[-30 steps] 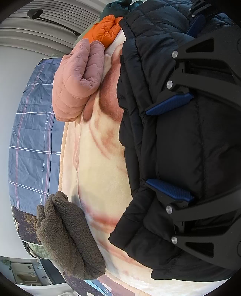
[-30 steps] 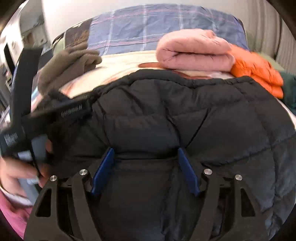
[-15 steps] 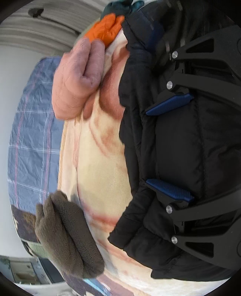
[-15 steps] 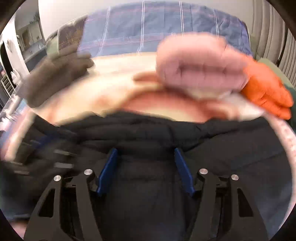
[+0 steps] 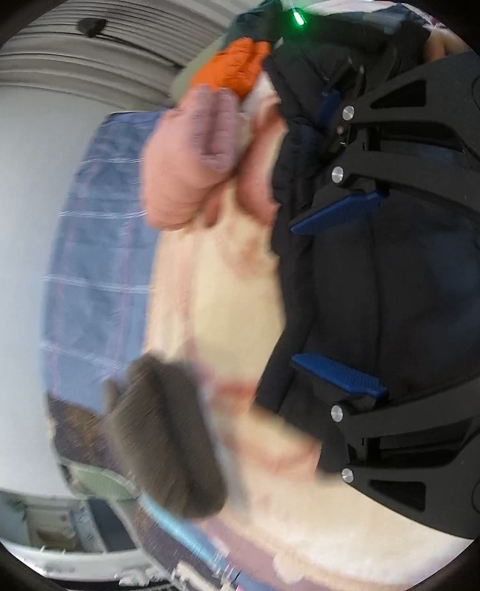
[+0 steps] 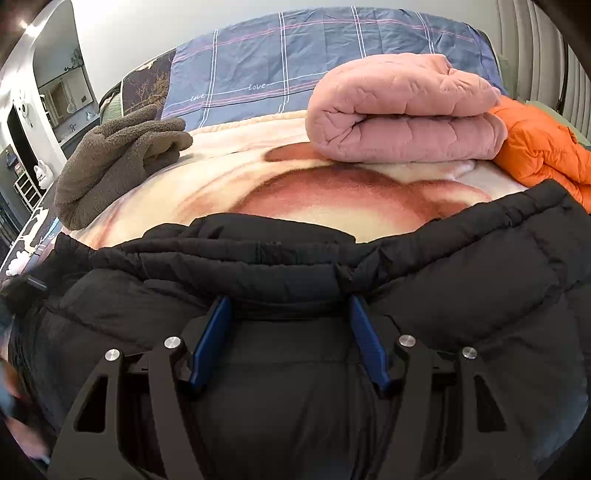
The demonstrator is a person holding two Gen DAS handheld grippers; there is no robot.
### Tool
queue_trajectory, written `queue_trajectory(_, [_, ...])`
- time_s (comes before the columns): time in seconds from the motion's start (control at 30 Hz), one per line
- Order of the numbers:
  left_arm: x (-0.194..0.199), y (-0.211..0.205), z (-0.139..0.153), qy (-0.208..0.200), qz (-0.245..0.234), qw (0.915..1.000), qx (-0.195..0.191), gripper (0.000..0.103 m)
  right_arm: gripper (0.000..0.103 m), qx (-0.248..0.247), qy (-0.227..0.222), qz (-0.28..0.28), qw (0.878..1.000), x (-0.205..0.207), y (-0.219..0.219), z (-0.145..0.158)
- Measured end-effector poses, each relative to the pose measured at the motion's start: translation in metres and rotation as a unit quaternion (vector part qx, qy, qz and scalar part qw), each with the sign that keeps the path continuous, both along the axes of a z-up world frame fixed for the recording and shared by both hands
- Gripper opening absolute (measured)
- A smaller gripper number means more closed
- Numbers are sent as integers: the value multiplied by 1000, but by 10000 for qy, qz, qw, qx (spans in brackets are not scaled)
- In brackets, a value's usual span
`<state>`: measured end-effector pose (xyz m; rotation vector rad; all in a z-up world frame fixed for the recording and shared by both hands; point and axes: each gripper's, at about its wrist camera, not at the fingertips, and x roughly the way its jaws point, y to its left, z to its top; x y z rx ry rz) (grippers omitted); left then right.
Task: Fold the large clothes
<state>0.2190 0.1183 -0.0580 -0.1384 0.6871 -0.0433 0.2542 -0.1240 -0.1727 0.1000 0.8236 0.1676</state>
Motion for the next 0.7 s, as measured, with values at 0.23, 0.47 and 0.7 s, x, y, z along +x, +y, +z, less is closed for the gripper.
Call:
queue_trajectory(0.23, [-16,59,-53,975,388,9944,-121,87,67,-63,-47,51,10000,-1,2,-1])
queue_trajectory(0.47, [-20,84,-66,1288,17,9873,-927,89,67,-45,-81,67,9999,-2,1,0])
queue_trajectory(0.7, [-15,111,-64,1454,-647,9776,-1375,89,67,-7,-104,75,9999,-2,0,0])
